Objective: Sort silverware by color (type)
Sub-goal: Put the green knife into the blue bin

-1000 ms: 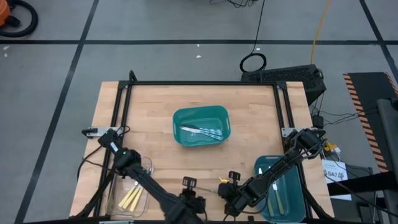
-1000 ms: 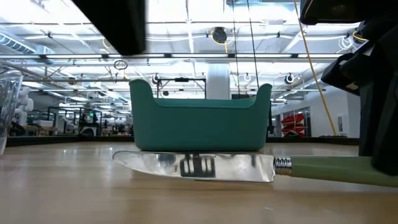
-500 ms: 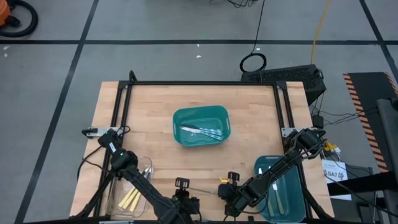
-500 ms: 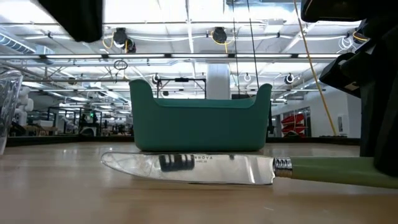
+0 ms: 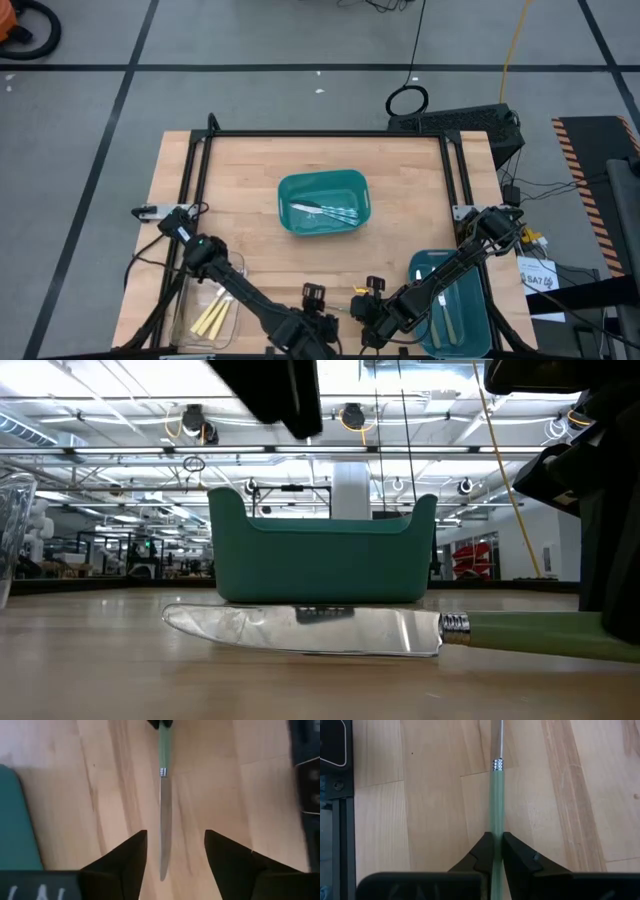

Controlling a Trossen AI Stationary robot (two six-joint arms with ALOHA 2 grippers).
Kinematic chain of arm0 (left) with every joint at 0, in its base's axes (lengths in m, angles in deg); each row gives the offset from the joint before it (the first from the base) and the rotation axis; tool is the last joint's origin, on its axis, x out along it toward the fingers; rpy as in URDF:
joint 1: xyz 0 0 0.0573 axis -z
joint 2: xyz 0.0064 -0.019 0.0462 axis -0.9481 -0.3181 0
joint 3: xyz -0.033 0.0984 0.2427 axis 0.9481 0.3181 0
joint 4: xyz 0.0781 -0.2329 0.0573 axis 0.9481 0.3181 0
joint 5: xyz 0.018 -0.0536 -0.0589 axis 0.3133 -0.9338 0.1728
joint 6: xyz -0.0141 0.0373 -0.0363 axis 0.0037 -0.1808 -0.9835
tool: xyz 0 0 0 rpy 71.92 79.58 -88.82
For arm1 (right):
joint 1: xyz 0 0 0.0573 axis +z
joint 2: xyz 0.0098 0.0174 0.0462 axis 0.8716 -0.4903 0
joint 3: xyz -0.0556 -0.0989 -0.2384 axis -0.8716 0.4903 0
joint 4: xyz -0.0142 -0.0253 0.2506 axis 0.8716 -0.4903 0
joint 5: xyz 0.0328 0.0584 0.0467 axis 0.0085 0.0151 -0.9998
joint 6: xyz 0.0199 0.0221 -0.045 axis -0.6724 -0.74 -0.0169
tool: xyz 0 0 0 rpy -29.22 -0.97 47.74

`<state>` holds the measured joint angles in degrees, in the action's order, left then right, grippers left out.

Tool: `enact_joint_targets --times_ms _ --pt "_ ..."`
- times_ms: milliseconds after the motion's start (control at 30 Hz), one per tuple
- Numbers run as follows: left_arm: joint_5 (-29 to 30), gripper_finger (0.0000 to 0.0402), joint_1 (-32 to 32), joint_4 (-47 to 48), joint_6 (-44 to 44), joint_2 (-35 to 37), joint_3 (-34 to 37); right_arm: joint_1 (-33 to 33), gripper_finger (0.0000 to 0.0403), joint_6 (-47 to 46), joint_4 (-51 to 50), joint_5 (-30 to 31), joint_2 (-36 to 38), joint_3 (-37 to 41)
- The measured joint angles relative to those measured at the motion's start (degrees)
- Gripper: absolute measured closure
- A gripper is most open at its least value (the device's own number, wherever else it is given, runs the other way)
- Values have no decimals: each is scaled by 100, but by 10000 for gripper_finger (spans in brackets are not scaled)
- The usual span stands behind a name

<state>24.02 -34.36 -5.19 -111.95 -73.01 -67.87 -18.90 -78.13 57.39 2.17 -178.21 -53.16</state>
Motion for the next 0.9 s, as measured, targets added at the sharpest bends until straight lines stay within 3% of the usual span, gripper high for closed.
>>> enact_joint_targets --times_ms 400,633,900 --pt "4 195 -194 -709 63 -28 1167 111 378 11 11 58 -2 0" --pt "-343 198 -301 -1072 168 -28 1207 118 378 -5 28 120 -4 0" --pt "-796 279 -364 -1104 150 -197 1197 120 378 -33 50 138 -4 0"
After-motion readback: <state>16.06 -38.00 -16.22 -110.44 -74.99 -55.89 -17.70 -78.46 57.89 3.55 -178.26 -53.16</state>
